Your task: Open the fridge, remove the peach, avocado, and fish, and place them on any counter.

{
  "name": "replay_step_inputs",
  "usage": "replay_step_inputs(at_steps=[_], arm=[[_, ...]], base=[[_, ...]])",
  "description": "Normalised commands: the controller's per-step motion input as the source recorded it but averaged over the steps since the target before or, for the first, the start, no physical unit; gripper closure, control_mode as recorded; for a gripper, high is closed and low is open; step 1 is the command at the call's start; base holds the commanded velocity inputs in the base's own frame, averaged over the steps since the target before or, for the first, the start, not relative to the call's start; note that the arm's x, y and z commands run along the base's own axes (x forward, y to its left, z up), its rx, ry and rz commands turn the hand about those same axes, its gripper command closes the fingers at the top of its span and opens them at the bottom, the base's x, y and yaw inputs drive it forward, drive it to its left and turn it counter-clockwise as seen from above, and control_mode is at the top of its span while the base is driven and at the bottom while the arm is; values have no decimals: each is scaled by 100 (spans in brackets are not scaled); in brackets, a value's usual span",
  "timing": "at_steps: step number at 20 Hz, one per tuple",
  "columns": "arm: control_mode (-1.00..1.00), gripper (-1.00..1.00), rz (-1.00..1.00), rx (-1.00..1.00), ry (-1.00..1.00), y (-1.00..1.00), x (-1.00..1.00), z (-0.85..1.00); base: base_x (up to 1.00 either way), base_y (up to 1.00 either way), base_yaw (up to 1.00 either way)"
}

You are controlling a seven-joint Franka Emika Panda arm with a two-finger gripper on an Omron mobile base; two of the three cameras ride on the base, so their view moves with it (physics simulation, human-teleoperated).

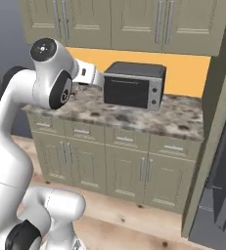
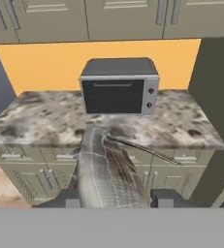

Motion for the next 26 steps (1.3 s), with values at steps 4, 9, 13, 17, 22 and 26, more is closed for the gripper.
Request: replay_step_inputs(at_steps=[4, 9, 13, 17, 22, 26], arm=[[100, 100, 0, 0, 0, 0, 0, 0], [100, 100, 0, 0, 0, 0, 0, 0], [100, 100, 0, 0, 0, 0, 0, 0], [-100, 100, -6, 0, 5, 11, 17, -38], [-100, 100, -1, 0, 25, 30, 64, -100], [-100, 100, 0, 0, 32, 38, 92, -100]], base=[[98, 88, -15], [99, 51, -15], [77, 26, -13], [7, 6, -3], [0, 0, 0], [0, 0, 0]])
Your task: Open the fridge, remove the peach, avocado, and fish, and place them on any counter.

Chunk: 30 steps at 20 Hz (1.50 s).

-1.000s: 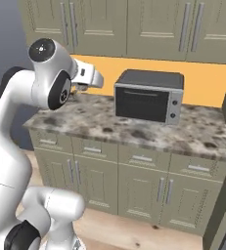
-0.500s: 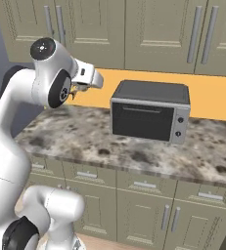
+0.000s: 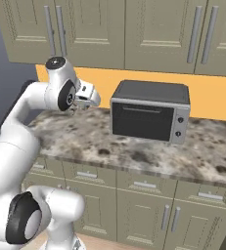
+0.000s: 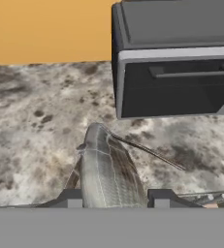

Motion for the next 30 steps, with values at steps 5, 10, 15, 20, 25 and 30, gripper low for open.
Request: replay_step_inputs(at_steps=[5, 10, 15, 20, 25, 30], arm=[[-100, 100, 0, 0, 14, 29, 78, -100], [-100, 100, 0, 0, 2, 1, 96, -100], [-100, 100, 0, 0, 1, 26, 82, -100], [-100, 100, 0, 0, 4, 39, 94, -100], [-100, 100, 0, 0, 0, 32, 50, -75], [-100, -100, 0, 0, -2, -4, 10, 6]], base=[[0, 0, 0], [0, 0, 0], [0, 0, 0], [0, 0, 0], [0, 0, 0], [0, 0, 0]])
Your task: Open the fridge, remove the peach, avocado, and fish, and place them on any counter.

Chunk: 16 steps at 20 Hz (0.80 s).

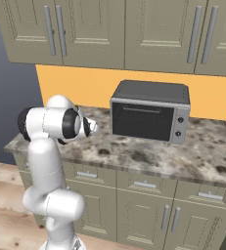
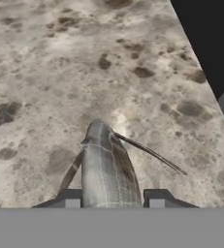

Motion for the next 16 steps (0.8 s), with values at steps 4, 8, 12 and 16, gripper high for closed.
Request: replay_step_inputs(at_steps=[4, 8, 12, 16], arm=[[-100, -100, -1, 3, 0, -5, 0, 38], [-100, -100, -1, 4, -3, -5, -26, 76], [-100, -100, 1, 6, -18, -25, -100, 100], [-100, -100, 10, 2, -2, -1, -100, 100]], base=[[0, 0, 0], [0, 0, 0], [0, 0, 0], [0, 0, 0]])
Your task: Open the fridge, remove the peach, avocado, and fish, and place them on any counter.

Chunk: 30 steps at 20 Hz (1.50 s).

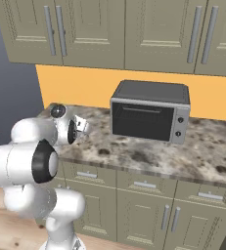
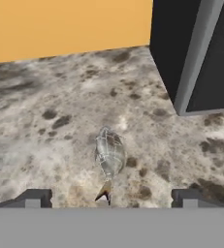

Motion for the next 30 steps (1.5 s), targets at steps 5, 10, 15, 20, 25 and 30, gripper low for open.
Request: replay_step_inputs(at_steps=[5, 10, 15, 20, 25, 30], arm=[[-100, -100, 6, 1, 14, 0, -79, 100], [-100, -100, 0, 0, 24, -3, -97, 77], [-100, -100, 0, 0, 16, -11, -96, 10], [100, -100, 0, 0, -5, -3, -53, 0], [100, -100, 0, 0, 0, 0, 0, 0], [100, -100, 0, 0, 0, 0, 0, 0]], base=[[0, 0, 0], [0, 0, 0], [0, 0, 0], [-40, -8, 0], [-100, -45, -4], [-100, -86, -10]])
